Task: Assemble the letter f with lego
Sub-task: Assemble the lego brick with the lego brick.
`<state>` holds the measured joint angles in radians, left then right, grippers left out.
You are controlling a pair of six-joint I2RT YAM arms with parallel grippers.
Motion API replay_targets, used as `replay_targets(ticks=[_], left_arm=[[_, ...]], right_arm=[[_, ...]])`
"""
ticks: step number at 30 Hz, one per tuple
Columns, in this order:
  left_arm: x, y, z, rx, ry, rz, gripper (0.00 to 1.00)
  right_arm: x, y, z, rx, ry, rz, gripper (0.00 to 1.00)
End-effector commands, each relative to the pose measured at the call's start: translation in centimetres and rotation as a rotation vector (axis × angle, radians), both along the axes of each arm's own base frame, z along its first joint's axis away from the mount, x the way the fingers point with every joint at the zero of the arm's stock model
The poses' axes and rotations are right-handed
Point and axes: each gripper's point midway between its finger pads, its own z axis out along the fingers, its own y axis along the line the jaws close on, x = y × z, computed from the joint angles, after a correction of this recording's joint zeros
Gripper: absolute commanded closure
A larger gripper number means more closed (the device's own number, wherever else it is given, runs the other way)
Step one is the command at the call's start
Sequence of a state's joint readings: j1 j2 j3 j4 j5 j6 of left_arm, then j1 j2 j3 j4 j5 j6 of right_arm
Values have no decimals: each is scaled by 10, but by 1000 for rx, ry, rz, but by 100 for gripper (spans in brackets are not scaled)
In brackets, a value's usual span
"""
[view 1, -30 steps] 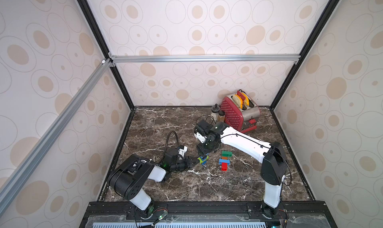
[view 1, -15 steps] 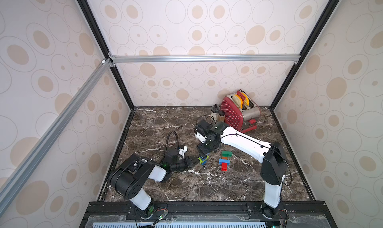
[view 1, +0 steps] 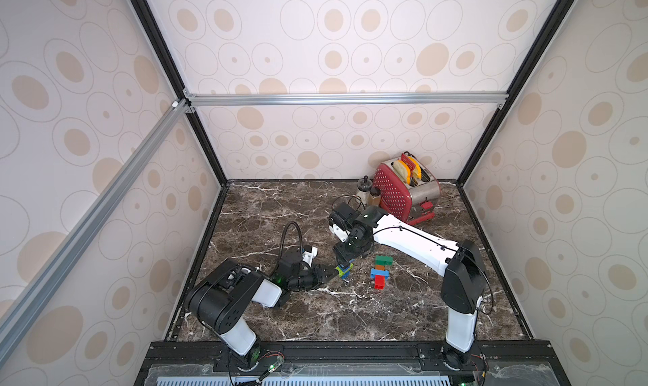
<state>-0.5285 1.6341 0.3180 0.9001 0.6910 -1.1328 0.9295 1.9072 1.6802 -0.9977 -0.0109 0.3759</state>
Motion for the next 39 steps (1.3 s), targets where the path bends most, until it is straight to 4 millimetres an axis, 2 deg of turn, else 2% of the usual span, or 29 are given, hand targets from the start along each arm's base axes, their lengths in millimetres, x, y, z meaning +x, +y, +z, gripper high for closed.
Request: replay_targets(ticks=[1, 12, 20, 29, 39], left_arm=[[1, -3, -1, -13, 2, 4, 62], [3, -5, 7, -44, -11, 17, 64], [4, -5, 1, -33, 5, 19, 64], [4, -5, -1, -26, 8, 17, 65], [4, -4, -3, -21, 11, 15, 65]], right_arm=[[-4, -19, -13, -83, 21, 3, 47], [-6, -20, -16, -76, 37, 19, 47], [-9, -20, -15, -59, 67, 48, 47], [-18, -23, -24, -69, 110, 78, 48], [-18, -30, -31, -108, 109, 93, 48]])
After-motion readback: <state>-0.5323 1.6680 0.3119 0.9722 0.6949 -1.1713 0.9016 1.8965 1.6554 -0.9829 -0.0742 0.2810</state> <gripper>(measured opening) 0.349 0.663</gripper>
